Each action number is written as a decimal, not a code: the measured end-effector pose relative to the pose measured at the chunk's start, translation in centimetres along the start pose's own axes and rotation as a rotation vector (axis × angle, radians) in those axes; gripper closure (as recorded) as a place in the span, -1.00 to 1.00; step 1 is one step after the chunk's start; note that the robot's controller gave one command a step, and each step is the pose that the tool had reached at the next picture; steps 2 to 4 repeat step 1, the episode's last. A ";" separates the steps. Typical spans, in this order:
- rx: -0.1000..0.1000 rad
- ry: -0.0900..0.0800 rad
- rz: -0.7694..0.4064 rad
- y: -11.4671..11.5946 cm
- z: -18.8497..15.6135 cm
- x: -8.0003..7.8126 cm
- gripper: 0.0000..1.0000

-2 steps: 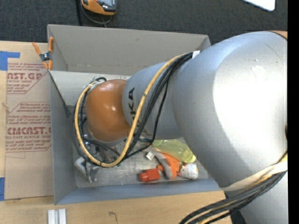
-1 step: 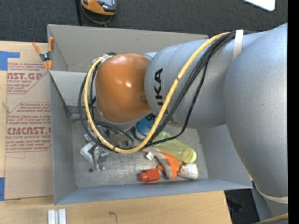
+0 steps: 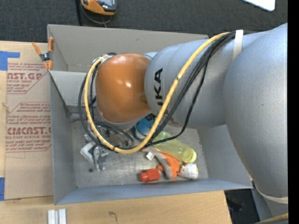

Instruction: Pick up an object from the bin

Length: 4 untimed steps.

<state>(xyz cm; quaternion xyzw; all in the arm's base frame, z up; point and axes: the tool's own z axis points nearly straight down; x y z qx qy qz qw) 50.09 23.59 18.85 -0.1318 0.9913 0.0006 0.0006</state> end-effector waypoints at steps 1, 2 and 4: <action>0.000 0.008 -0.072 -1.6 -2.2 1.3 1.00; 0.000 0.008 -0.072 -1.6 -2.2 1.3 1.00; 0.000 0.008 -0.072 -1.6 -2.2 1.3 1.00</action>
Offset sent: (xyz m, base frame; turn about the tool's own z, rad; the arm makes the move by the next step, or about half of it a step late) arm 0.0242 -0.0269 0.0902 -0.2792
